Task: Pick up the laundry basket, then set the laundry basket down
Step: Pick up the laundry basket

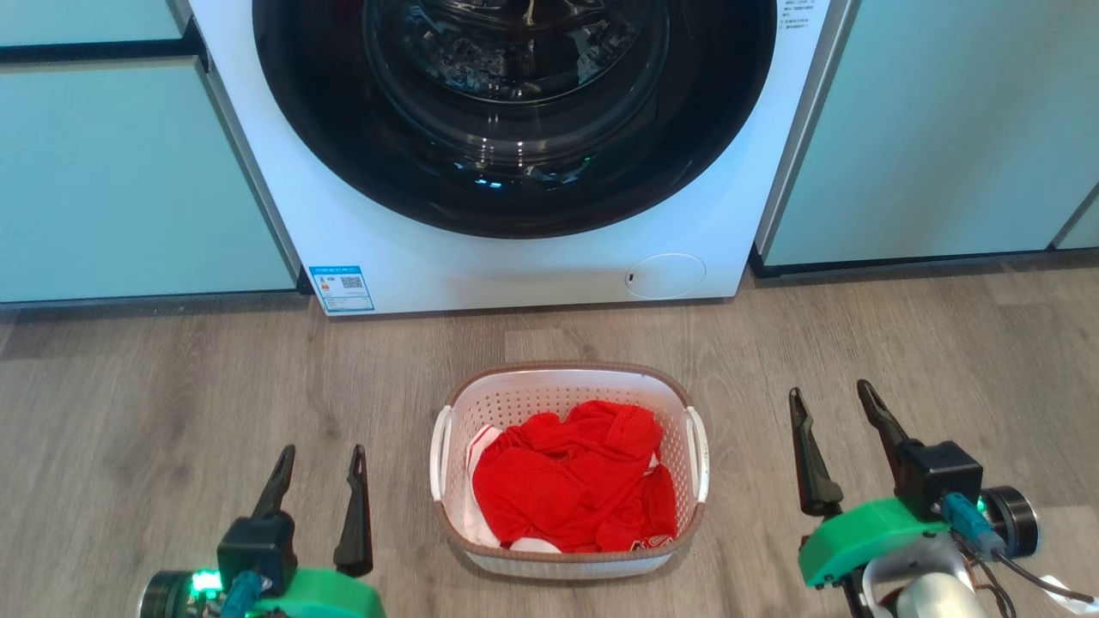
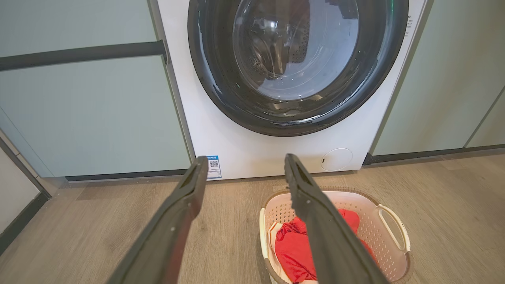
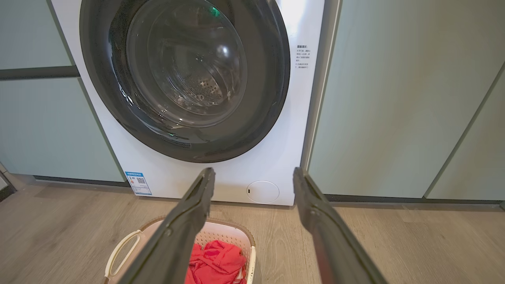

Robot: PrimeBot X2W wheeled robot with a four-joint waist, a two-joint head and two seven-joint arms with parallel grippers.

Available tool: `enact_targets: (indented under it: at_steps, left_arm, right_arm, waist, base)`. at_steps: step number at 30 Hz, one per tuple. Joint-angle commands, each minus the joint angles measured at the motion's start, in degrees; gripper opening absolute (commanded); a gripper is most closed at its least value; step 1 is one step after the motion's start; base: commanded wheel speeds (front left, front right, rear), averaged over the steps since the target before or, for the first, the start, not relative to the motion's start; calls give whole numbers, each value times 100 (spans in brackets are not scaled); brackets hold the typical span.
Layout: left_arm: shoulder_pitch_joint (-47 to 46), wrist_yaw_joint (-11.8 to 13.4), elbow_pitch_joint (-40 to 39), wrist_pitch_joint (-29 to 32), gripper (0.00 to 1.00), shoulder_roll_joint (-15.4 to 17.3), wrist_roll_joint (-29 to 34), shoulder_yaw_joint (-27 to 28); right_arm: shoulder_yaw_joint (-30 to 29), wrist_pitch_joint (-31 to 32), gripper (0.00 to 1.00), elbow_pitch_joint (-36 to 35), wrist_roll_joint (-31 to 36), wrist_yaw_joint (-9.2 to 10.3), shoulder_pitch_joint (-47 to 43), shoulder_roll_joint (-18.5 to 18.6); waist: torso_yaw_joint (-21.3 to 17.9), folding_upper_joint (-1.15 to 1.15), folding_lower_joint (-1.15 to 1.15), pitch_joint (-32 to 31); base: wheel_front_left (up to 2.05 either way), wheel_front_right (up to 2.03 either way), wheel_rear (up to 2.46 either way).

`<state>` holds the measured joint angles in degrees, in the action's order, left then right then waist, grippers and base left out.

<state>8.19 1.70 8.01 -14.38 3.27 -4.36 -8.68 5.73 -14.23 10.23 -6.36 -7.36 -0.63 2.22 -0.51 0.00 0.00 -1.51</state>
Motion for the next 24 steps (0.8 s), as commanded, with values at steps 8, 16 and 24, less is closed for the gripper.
enact_targets:
  at_steps: [8, 16, 24]
  left_arm:
    - [-214, -20, -183, -62, 100, -32, 57, 199]
    - [-268, -39, -149, -62, 100, -36, 48, 199]
    - [-566, -62, -2, -62, 100, -38, -59, 151]
  right_arm:
    - [89, -77, 100, -192, 39, -13, 62, 65]
    - [70, -77, 100, -180, 26, -13, 91, 65]
    - [46, -77, 100, -118, 52, -13, 352, 65]
  waist:
    - [5, 0, 0, 43]
    - [13, 0, 0, 146]
    - [31, 0, 0, 619]
  base:
    - [0, 0, 0]
    - [0, 0, 0]
    - [0, 0, 0]
